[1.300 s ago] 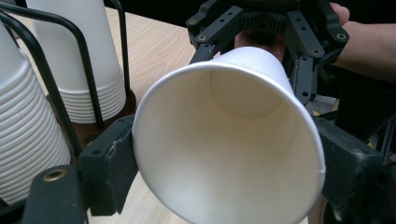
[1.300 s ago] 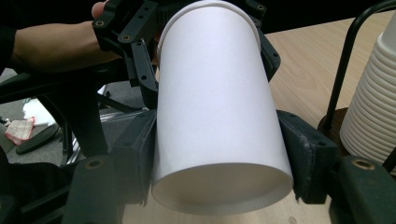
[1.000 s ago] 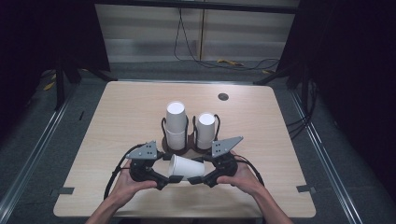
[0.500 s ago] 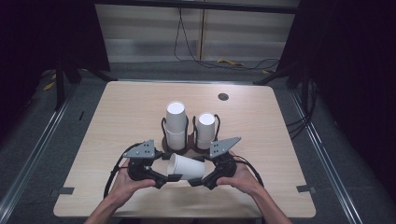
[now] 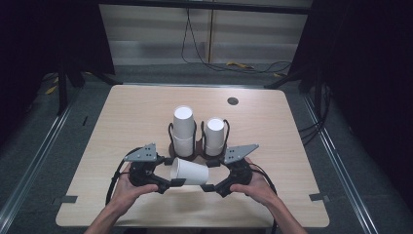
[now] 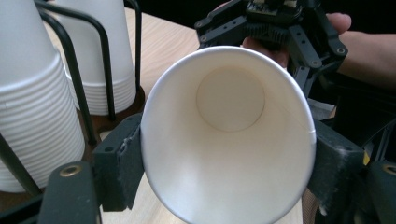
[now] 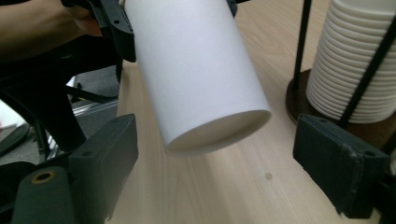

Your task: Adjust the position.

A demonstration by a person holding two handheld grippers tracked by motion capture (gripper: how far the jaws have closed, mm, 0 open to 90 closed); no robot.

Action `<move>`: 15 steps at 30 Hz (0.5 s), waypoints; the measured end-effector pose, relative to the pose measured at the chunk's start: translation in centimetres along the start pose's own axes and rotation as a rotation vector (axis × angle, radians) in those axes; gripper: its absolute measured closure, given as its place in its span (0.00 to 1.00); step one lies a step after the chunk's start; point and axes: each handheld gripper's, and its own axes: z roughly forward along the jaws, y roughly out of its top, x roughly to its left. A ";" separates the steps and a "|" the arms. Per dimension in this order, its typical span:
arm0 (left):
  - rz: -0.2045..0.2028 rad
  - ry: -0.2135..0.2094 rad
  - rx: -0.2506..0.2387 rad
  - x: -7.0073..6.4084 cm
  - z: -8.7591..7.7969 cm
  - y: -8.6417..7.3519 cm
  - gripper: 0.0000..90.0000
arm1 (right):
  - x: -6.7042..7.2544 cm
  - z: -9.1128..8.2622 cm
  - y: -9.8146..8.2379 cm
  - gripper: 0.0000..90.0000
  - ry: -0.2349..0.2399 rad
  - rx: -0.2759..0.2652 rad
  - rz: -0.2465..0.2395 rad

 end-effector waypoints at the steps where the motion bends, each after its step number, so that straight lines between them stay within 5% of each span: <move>1: 0.000 0.005 0.011 0.0 -0.1 -0.1 0.27 | 0.0 -0.1 -0.1 0.16 -0.008 -0.002 0.004; 15: -0.053 0.094 0.022 1.0 -2.8 0.4 0.27 | -1.0 -2.8 -1.4 0.16 -0.193 -0.046 0.088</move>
